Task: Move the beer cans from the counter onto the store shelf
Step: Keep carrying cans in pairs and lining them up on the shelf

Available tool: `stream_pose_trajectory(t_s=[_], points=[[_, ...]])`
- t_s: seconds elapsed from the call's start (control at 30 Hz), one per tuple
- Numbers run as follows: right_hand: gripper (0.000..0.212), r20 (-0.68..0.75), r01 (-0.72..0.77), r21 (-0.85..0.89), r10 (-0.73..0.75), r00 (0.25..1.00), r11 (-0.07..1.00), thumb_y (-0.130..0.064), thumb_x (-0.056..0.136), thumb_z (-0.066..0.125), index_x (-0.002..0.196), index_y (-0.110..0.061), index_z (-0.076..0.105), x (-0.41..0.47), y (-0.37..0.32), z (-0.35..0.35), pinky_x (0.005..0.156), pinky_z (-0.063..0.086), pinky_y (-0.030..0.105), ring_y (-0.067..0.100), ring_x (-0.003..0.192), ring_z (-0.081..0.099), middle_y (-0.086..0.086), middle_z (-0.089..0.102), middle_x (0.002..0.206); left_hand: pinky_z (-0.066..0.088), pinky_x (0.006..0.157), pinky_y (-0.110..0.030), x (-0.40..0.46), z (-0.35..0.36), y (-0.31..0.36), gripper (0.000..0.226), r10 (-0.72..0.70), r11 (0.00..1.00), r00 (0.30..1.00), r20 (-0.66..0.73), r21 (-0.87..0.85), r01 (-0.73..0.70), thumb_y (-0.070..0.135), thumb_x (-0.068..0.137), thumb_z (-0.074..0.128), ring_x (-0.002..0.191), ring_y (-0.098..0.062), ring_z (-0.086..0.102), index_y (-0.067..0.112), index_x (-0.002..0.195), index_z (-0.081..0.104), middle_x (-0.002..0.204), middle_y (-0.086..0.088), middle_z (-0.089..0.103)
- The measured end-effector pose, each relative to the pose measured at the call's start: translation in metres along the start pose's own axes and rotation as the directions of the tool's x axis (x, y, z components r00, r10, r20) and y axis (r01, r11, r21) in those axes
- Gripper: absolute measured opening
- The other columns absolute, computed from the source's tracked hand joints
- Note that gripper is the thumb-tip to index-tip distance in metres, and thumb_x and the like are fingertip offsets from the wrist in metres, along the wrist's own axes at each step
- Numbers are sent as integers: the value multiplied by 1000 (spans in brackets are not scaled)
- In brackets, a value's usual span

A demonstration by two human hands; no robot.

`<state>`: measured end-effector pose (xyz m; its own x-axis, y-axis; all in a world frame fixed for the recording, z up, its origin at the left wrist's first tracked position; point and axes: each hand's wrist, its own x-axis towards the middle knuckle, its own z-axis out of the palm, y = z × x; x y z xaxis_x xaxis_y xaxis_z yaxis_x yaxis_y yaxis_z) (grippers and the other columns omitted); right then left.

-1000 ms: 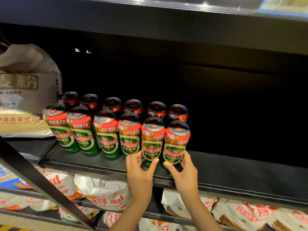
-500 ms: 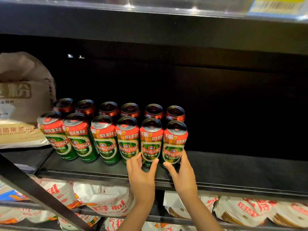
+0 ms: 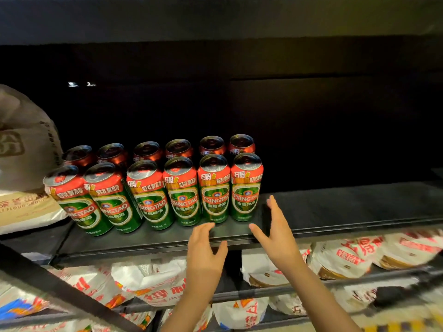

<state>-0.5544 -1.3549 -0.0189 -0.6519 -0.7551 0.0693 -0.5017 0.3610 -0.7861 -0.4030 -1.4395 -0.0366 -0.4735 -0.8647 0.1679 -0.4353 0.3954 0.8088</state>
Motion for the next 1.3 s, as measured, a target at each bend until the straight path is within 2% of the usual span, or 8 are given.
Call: stream_pose_trajectory(t_s=[0.17, 0.27, 0.5, 0.63, 0.73, 0.93, 1.1, 1.3], points=[[52, -42, -25, -243, 15, 999, 970, -35, 94, 52, 143, -29, 34, -81, 21, -49, 106, 29, 21, 8, 132, 37, -14, 39, 142, 38, 101, -30, -1, -18, 17, 46, -3, 947, 964, 268, 310, -83, 34, 90, 57, 125, -17, 41, 19, 132, 47, 133, 2, 47], [41, -98, -129, -337, 101, 990, 932, -38, 94, 50, 134, -29, 45, -137, 37, -83, 97, 39, 20, 9, 120, 49, -12, 50, 135, 41, 97, -31, -13, -12, 46, 43, 54, 930, 904, 424, 307, -200, 37, 91, 55, 121, -17, 46, 23, 131, 48, 132, 3, 51], [42, -327, -537, -297, 444, 834, 790, -44, 96, 44, 136, -30, 42, -305, 64, -146, 99, 33, 16, 5, 123, 45, -15, 46, 138, 42, 93, -22, -100, 55, 127, 39, 285, 869, 553, 783, 33, -494, 35, 91, 56, 112, -6, 51, 28, 129, 50, 131, 10, 51], [43, -518, -732, -175, 572, 637, 658, -45, 96, 44, 136, -30, 42, -437, 68, -164, 100, 25, 11, 1, 129, 39, -18, 42, 141, 44, 90, -25, -198, 100, 178, 37, 387, 758, 273, 881, -135, -638, 40, 91, 55, 107, -7, 53, 29, 127, 51, 125, 11, 54], [43, -644, -851, -34, 640, 419, 523, -46, 94, 46, 134, -31, 44, -547, 66, -169, 97, 28, 11, 2, 126, 42, -18, 44, 139, 40, 97, -25, -295, 122, 211, 41, 466, 626, 10, 885, -321, -710, 42, 91, 53, 117, -8, 49, 30, 130, 47, 131, 11, 51], [38, -719, -951, 209, 694, 9, 229, -47, 94, 45, 130, -33, 44, -726, 40, -145, 93, 33, 15, 3, 118, 47, -18, 47, 134, 29, 100, -13, -487, 128, 247, 42, 525, 401, -457, 718, -682, -611, 42, 92, 50, 122, -1, 42, 31, 132, 43, 134, 16, 45], [39, -680, -903, 424, 682, -270, 65, -48, 94, 45, 130, -34, 43, -830, 12, -109, 98, 34, 17, 4, 123, 46, -17, 47, 135, 28, 97, -12, -618, 102, 266, 42, 475, 301, -684, 553, -833, -464, 42, 94, 47, 122, -1, 42, 32, 135, 41, 136, 18, 43], [43, -618, -811, 585, 655, -435, 13, -48, 93, 45, 133, -33, 42, -891, 2, -91, 95, 28, 9, 1, 126, 42, -19, 41, 140, 32, 98, -13, -709, 105, 275, 43, 382, 284, -813, 440, -893, -350, 43, 92, 50, 121, 3, 40, 34, 133, 42, 133, 22, 43]])
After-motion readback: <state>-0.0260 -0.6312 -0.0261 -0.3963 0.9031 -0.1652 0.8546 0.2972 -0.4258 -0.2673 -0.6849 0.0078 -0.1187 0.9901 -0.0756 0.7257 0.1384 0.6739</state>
